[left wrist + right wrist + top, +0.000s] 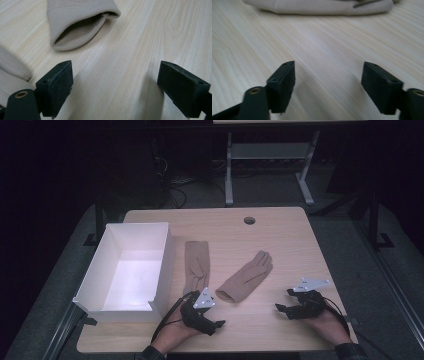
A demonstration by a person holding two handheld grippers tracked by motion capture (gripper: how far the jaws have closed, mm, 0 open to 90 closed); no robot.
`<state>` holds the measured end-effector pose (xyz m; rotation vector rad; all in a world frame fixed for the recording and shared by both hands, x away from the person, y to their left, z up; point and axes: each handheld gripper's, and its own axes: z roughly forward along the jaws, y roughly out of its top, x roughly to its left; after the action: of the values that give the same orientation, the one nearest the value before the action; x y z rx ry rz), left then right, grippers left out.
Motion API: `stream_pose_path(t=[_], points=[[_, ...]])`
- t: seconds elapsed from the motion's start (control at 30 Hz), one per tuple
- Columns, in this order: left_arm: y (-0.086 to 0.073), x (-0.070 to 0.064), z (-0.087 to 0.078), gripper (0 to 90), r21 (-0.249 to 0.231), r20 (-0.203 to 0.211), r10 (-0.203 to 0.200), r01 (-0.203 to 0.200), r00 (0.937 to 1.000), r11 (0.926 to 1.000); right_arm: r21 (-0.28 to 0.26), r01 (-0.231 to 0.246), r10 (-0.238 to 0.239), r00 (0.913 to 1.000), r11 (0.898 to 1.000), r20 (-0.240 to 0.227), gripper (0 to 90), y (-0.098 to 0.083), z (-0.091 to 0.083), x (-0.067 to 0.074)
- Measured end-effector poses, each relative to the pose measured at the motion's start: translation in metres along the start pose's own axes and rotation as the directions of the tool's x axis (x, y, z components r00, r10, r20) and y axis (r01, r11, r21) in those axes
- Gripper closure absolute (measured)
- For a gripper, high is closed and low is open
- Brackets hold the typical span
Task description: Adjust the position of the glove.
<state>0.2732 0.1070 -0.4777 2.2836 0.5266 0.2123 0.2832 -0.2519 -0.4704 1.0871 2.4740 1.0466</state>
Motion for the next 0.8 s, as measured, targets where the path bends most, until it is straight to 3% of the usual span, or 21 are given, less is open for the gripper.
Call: stream_pose_path(t=[0.47,0.53,0.8], points=[[0.001,0.001,0.001,12.7,0.004,-0.011,-0.001,0.001,0.9999,1.0000,-0.022,0.048,-0.050,0.9921,0.999,-0.115,64.0,0.036,0.019,0.017],[0.001,0.001,0.001,12.7,0.005,-0.011,-0.001,0.001,0.9999,1.0000,-0.044,0.038,-0.044,0.9874,0.998,-0.152,71.5,0.042,0.021,0.020],[0.001,0.001,0.001,12.7,0.002,-0.014,0.002,-0.002,0.9999,1.0000,-0.059,0.052,-0.064,0.9761,0.997,-0.208,89.3,0.058,0.028,0.031]])
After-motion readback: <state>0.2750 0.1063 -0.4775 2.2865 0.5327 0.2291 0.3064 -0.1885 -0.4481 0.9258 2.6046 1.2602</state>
